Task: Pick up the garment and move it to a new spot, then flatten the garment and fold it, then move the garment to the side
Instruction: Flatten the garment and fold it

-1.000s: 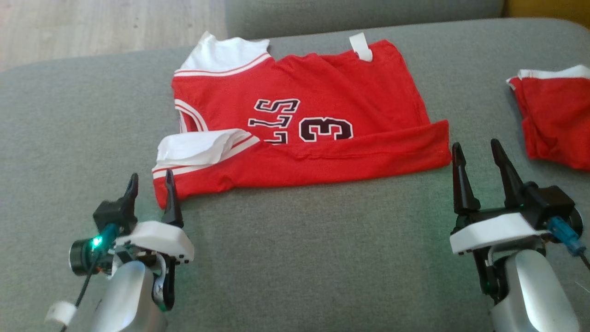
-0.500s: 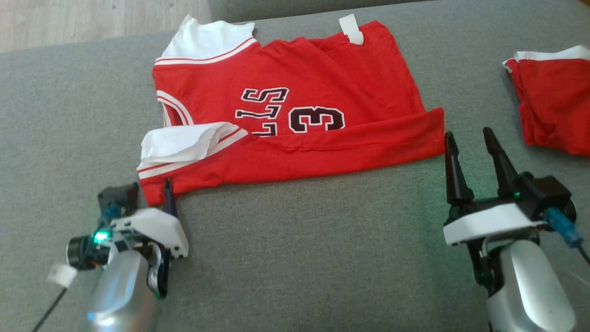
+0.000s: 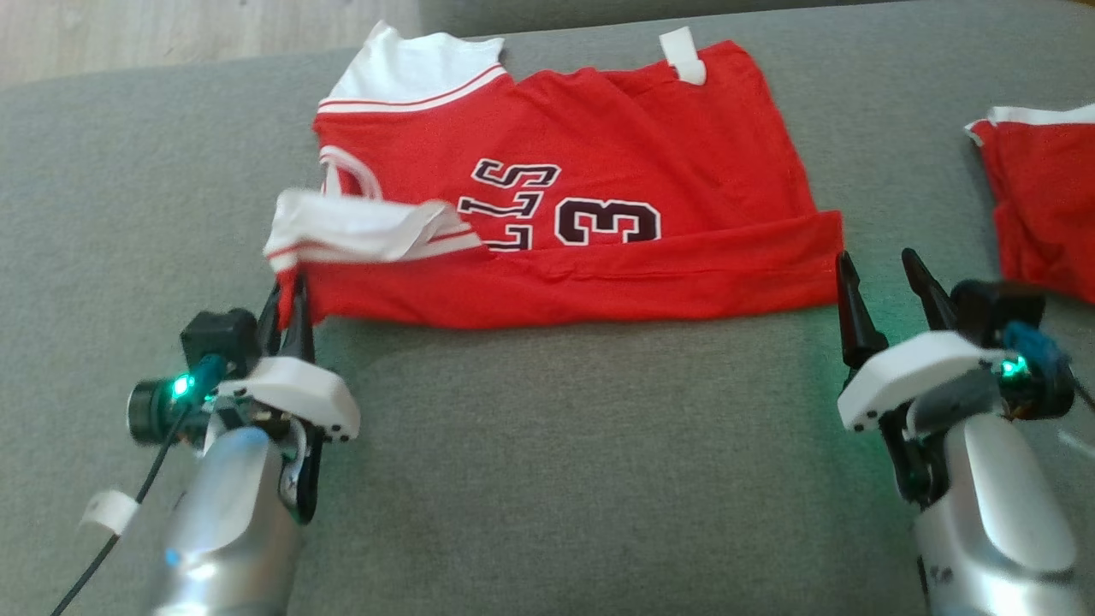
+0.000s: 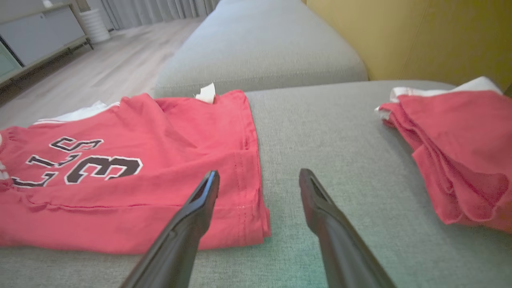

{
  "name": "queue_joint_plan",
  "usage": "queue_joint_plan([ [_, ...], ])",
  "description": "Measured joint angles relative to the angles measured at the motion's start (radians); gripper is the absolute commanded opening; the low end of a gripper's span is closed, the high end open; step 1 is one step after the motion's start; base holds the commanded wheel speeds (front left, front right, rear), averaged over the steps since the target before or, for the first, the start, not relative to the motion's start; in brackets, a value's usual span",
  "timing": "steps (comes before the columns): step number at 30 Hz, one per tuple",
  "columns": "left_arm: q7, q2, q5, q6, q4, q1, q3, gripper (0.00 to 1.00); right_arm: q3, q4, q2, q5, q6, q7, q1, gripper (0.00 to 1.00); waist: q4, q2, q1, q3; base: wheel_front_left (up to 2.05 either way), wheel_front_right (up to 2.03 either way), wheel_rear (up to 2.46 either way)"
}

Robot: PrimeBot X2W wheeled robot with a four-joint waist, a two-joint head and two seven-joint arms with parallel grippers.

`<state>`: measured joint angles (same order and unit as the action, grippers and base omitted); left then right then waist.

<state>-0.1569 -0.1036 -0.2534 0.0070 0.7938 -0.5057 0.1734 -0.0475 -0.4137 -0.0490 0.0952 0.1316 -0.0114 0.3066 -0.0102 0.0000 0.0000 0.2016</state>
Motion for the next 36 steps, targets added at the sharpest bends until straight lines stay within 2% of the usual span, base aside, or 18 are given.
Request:
queue_joint_plan([
  [4, -0.053, 0.001, 0.019, -0.017, -0.055, -0.002, 0.03, 0.0, -0.025, -0.096, 0.0, 0.001, 0.0, -0.076, 0.064, 1.0, 0.023, 0.0, 0.0, 0.003, 0.0, 0.0, 0.0],
  [9, -0.057, 0.002, 0.02, -0.017, -0.073, -0.002, 0.051, 0.0, -0.044, -0.24, 0.0, -0.013, 0.0, -0.157, 0.133, 1.0, 0.045, 0.0, 0.0, 0.006, 0.0, 0.0, 0.0],
  [13, -0.057, 0.005, 0.02, -0.017, -0.087, -0.002, 0.061, 0.0, -0.069, -0.337, -0.001, -0.038, 0.0, -0.182, 0.182, 1.0, 0.057, 0.0, 0.0, 0.01, 0.0, 0.0, 0.0],
  [17, -0.057, 0.008, 0.02, -0.017, -0.094, -0.002, 0.073, 0.0, -0.038, -0.415, -0.011, -0.04, 0.0, -0.193, 0.252, 1.0, 0.068, 0.0, 0.0, 0.014, 0.0, 0.0, 0.0],
  [18, -0.057, 0.009, 0.02, -0.017, -0.097, -0.002, 0.076, 0.0, -0.023, -0.43, -0.014, -0.037, 0.0, -0.193, 0.263, 0.77, 0.07, 0.0, 0.0, 0.014, 0.0, 0.0, 0.0],
  [19, -0.056, 0.009, 0.02, -0.017, -0.098, -0.002, 0.079, 0.0, -0.01, -0.443, -0.016, -0.03, 0.0, -0.193, 0.271, 0.28, 0.071, 0.0, 0.0, 0.014, 0.0, 0.0, 0.0],
  [20, -0.055, 0.009, 0.02, -0.017, -0.098, -0.002, 0.08, 0.0, 0.004, -0.451, -0.017, -0.03, 0.0, -0.193, 0.277, 0.0, 0.071, 0.0, 0.0, 0.014, 0.0, 0.0, 0.0],
  [24, -0.049, 0.007, 0.02, -0.016, -0.095, -0.002, 0.081, 0.0, 0.027, -0.47, -0.012, -0.04, 0.0, -0.163, 0.282, 0.0, 0.068, 0.0, 0.0, 0.004, 0.0, 0.0, 0.0],
  [30, -0.029, 0.001, 0.015, -0.01, -0.077, 0.015, 0.081, 0.0, 0.002, -0.466, -0.012, -0.095, 0.0, -0.094, 0.26, 0.0, 0.054, 0.0, 0.0, -0.032, 0.0, 0.0, 0.0],
  [36, -0.01, -0.006, 0.004, -0.011, -0.062, 0.089, 0.088, 0.0, -0.026, -0.422, -0.01, -0.103, 0.0, -0.105, 0.189, 0.0, 0.041, 0.0, 0.0, -0.092, 0.0, 0.0, 0.0],
])
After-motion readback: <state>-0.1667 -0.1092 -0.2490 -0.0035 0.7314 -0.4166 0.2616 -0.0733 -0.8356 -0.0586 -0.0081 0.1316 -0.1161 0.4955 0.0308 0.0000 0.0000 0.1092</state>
